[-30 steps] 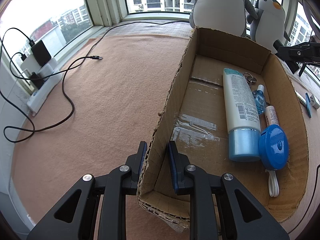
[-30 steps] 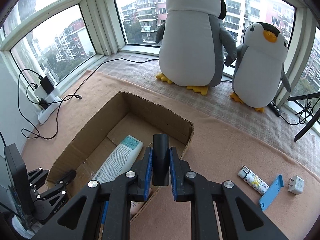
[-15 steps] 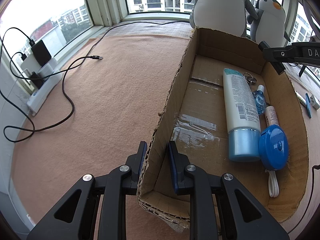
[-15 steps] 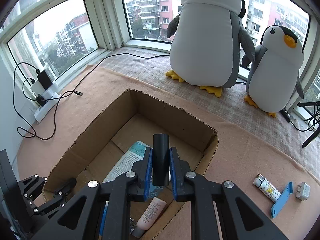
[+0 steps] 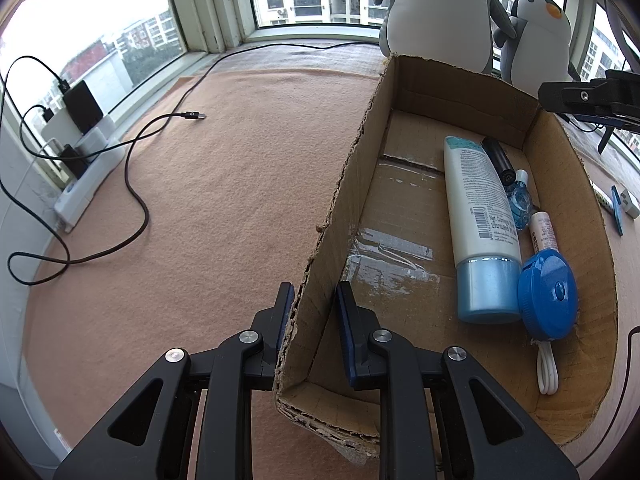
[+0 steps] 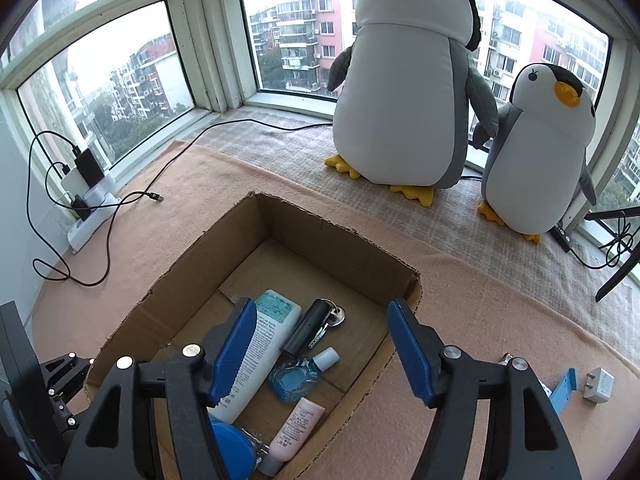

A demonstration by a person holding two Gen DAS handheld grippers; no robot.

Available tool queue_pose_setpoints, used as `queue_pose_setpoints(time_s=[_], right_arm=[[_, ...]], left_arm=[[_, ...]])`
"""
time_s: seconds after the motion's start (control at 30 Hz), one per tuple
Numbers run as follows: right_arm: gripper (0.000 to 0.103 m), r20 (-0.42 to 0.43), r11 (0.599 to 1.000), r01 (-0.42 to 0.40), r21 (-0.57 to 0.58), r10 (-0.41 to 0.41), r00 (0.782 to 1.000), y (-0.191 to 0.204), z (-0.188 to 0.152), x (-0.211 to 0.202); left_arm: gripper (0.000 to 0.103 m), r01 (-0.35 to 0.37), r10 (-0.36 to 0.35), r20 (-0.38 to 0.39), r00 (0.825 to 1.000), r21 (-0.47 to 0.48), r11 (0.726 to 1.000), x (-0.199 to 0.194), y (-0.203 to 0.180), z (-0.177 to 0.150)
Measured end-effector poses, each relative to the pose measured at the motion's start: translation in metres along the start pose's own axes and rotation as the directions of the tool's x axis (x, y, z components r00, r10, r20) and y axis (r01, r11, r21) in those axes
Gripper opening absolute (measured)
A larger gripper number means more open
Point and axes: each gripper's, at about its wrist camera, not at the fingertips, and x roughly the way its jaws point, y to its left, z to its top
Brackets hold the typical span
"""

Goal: Organize rigid objects
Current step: 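Grasp the white charger plug with the right tool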

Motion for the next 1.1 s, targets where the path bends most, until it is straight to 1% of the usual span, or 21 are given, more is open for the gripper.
queue_pose_setpoints(time_s=[0.27,0.33,0.5,0.6,0.77,0.93,1.0,1.1], right_arm=[[0.065,0.007,0.997,0.033,0.069,-0.034,0.999,-0.035,-0.013,-0.017],[0.065,0.012,0.995,0.041,0.096,-0.043,0.999,-0.048,-0.019,-0.025],[0.065,0.022,0.979,0.1,0.177,-0.105,0.994,-0.094,-0.039,-0.045],[0.065,0.023,0.961,0.146,0.234,-0.156,0.988,-0.128,-0.054,-0.057],[0.066,-0.024,0.914,0.256,0.313,-0.262,0.965,-0.187,-0.078,-0.065],[0.068,-0.086,0.871,0.316,0.376,-0.307,0.948,-0.239,-0.098,-0.063],[0.068,-0.107,0.856,0.337,0.392,-0.322,0.941,-0.253,-0.104,-0.06],[0.068,-0.125,0.84,0.346,0.419,-0.324,0.938,-0.269,-0.112,-0.055]], left_arm=[[0.02,0.0,0.0,0.0,1.0,0.0,1.0,0.0,0.0,0.0],[0.02,-0.001,0.001,-0.001,1.0,0.001,1.0,0.0,0.0,0.0],[0.02,-0.003,0.003,-0.002,1.0,0.003,1.0,0.001,0.0,0.0],[0.02,-0.007,0.007,-0.002,1.0,0.004,1.0,0.001,0.0,0.0],[0.02,-0.014,0.014,-0.002,1.0,0.007,1.0,0.001,-0.002,0.0],[0.021,-0.018,0.019,-0.002,1.0,0.01,1.0,0.002,-0.003,0.0],[0.021,-0.022,0.022,-0.002,1.0,0.012,1.0,0.002,-0.003,0.0],[0.021,-0.023,0.023,-0.002,1.0,0.013,1.0,0.001,-0.003,0.0]])
